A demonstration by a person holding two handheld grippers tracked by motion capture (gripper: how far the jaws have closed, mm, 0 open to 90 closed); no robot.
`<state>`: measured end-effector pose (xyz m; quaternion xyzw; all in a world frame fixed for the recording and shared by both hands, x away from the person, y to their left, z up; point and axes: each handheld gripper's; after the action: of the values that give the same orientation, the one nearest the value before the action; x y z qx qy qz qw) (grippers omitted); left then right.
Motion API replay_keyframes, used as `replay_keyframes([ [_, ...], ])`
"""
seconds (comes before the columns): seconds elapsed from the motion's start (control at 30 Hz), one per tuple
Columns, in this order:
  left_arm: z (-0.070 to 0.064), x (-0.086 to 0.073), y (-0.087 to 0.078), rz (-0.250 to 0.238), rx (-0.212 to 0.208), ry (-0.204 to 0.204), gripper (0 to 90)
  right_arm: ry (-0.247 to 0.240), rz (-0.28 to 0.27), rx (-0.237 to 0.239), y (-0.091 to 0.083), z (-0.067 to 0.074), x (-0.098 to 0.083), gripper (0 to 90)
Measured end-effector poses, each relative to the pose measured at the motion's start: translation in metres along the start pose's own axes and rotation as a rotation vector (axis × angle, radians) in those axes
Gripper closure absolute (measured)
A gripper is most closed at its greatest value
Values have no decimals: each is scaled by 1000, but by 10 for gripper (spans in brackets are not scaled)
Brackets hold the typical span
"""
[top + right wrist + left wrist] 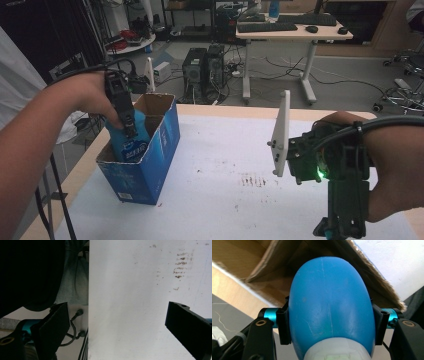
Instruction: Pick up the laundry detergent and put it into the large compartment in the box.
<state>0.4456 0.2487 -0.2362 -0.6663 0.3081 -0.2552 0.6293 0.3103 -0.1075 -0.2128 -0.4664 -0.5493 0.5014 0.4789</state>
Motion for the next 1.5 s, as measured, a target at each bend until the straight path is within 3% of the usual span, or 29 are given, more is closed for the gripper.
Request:
replay_keyframes([
  [0.23,-1,-1,26,0,5,24,365,-7,-5,3,3,0,0,51],
  [0.5,-4,0,45,9,30,106,365,-7,-4,5,3,0,1,51],
  [0.6,-4,0,50,9,38,110,365,-4,-5,7,4,0,1,51],
  [0.9,-5,1,51,-20,33,148,362,1,-5,11,6,0,1,51],
  [1.17,-3,4,52,-9,24,119,342,0,-9,10,6,-1,1,51],
  [1.5,-5,4,46,-27,14,139,293,2,-11,7,6,-1,0,51],
])
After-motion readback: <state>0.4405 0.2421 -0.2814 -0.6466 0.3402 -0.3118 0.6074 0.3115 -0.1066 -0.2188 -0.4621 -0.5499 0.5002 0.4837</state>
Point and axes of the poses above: each handheld gripper's, and its own axes: y roughly forward along the jaws, x roughly out of its top, z roughly to its left, and after that the axes turned 4 degrees about -x, right-handed
